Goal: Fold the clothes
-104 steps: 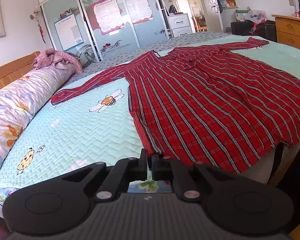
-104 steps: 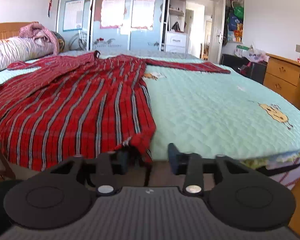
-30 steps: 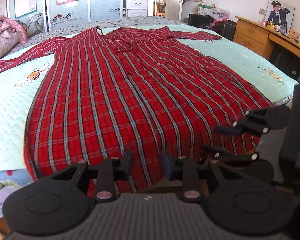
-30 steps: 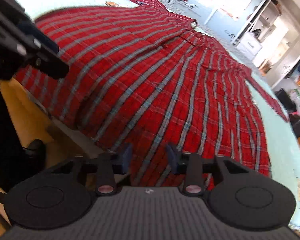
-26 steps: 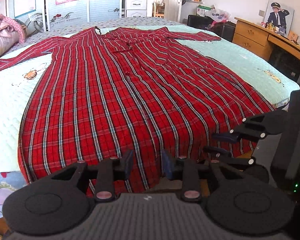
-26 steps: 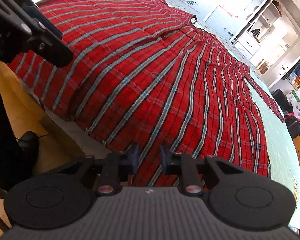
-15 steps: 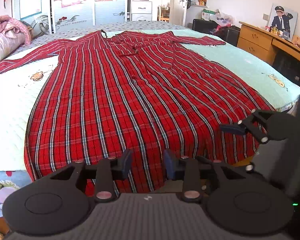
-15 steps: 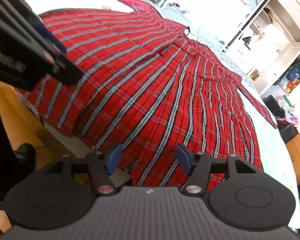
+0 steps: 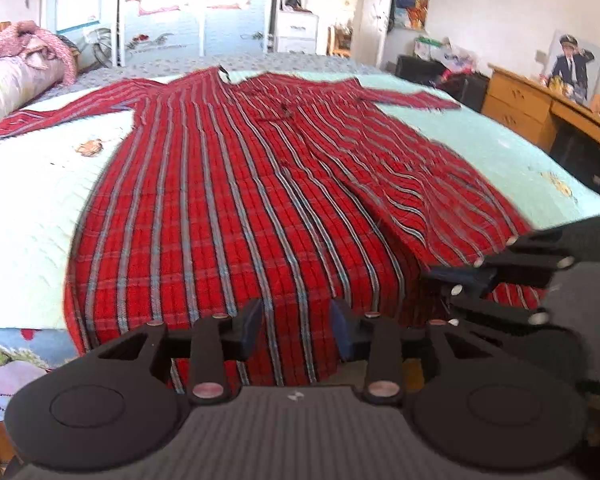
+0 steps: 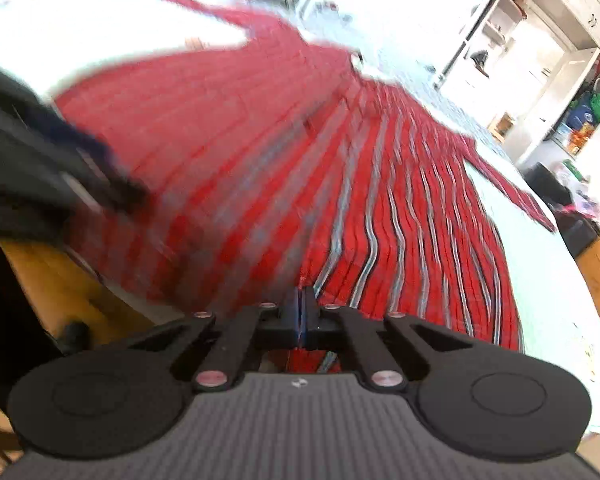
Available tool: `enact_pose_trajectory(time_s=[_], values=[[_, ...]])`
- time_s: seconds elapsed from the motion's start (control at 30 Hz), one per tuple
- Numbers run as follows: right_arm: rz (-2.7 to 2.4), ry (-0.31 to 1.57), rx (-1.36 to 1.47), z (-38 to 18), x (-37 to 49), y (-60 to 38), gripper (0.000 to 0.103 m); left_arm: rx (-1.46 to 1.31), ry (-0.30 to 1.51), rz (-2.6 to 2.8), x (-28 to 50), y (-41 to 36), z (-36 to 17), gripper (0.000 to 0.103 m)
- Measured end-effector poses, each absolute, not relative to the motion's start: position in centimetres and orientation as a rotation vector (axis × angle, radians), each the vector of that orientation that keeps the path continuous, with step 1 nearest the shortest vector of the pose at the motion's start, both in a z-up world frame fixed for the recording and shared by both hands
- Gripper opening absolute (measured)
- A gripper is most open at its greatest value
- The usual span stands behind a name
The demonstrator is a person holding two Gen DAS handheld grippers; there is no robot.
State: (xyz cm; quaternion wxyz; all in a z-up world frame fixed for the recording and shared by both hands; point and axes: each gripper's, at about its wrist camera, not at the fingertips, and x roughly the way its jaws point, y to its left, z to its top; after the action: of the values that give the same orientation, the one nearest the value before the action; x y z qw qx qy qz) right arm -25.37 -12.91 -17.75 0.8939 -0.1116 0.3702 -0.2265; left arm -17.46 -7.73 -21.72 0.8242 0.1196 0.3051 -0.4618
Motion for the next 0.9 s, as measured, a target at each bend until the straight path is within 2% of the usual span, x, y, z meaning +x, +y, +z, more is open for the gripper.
enact_pose_trajectory(time_s=[0.1, 0.27, 0.4, 0.43, 0.5, 0.57, 0.67, 0.9], values=[[-0.424, 0.737, -0.201, -16.4, -24.7, -12.1, 0.001, 0.226, 0.644, -0.962, -17.0, -7.1, -21.5, 0.041], [-0.434, 0.974, -0.100, -22.9, -23.8, -15.0, 0.000, 0.227, 0.649, -0.962, -16.9, -7.1, -21.7, 0.041], [-0.366, 0.915, -0.066, -21.1, -24.8, -14.1, 0.003, 0.230, 0.654, -0.972, -16.9, -7.4, -22.0, 0.041], [-0.367, 0.875, -0.073, -20.2, -25.0, -13.9, 0.006, 0.230, 0.656, -0.974, -16.9, -7.5, -22.0, 0.041], [-0.393, 0.800, -0.090, -18.5, -25.0, -14.1, 0.036, 0.225, 0.659, -0.979, -16.9, -7.6, -22.1, 0.041], [-0.443, 0.735, -0.112, -17.1, -24.5, -14.9, 0.050, 0.219, 0.656, -0.981, -16.8, -7.4, -22.1, 0.041], [-0.517, 0.729, -0.158, -17.2, -21.9, -16.7, 0.056, 0.205, 0.652, -0.974, -16.6, -7.3, -22.2, 0.041], [-0.595, 0.786, -0.220, -20.9, -15.5, -19.8, 0.055, 0.179, 0.668, -0.948, -15.4, -6.8, -22.7, 0.041]])
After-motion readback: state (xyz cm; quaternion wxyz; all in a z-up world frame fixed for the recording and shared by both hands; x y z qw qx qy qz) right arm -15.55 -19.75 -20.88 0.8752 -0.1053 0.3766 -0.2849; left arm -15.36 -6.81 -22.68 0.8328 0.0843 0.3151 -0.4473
